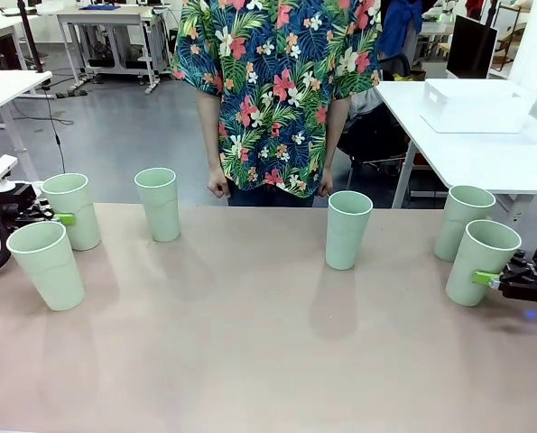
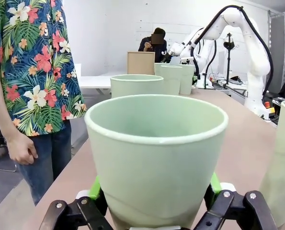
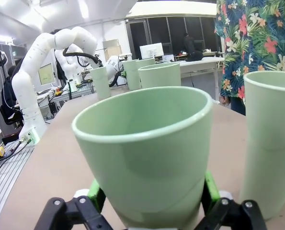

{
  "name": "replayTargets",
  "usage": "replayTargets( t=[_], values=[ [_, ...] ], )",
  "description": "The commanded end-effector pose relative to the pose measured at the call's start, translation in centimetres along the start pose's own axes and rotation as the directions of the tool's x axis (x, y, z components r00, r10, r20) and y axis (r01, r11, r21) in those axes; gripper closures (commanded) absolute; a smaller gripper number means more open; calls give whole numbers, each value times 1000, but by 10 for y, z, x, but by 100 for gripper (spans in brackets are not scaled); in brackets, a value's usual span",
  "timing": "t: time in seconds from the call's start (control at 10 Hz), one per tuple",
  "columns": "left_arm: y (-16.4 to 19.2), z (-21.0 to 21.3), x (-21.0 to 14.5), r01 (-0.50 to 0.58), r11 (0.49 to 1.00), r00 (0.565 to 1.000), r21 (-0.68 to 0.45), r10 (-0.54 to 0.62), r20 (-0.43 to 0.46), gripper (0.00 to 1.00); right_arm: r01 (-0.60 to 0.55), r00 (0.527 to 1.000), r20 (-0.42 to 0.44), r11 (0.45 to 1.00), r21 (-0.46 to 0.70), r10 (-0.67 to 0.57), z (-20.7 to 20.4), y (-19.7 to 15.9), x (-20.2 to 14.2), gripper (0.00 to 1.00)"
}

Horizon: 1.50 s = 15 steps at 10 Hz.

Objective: Stack the cups and store them in the basket.
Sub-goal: Pick up two Reusable plastic cups , one in each hand.

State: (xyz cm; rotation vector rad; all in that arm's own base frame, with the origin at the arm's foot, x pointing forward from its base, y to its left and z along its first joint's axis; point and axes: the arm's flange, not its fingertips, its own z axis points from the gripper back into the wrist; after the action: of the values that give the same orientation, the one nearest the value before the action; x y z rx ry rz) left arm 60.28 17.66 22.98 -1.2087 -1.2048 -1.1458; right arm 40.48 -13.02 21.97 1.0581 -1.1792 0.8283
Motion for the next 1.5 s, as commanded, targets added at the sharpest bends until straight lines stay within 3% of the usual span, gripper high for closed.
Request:
replayTargets(
  t=[0.0, 0.1, 0.2, 0.3, 0.4, 0.5, 1.4],
  values=[
    [-1, -4, 4, -13, 1000, 1000, 18, 12, 25, 20, 37, 999, -17, 999, -4, -37, -5, 0, 3, 20],
    [-2, -4, 4, -20, 1000, 999, 16, 20, 30, 37, 41, 999, -16, 999, 0, -41, -5, 0, 3, 40],
    [-3, -5, 5, -19, 1000, 999, 16, 19, 29, 39, 43, 999, -16, 999, 10, -43, -5, 0, 3, 25],
    [-3, -6, 5, -20, 1000, 1000, 12, 20, 24, 55, 47, 999, -14, 999, 15, -47, -5, -1, 3, 60],
    [-4, -7, 5, -16, 1000, 999, 21, 15, 46, 57, 21, 1000, 1, 998, 57, -21, -4, -2, 4, 45],
    [0, 0, 0, -4, 1000, 1000, 1, 4, 2, 57, 12, 1000, 1, 1000, 2, -12, -1, 0, 1, 45],
    [0, 0, 0, -4, 1000, 1000, 1, 4, 2, 57, 12, 1000, 1, 1000, 2, -12, -1, 0, 1, 45]
  ],
)
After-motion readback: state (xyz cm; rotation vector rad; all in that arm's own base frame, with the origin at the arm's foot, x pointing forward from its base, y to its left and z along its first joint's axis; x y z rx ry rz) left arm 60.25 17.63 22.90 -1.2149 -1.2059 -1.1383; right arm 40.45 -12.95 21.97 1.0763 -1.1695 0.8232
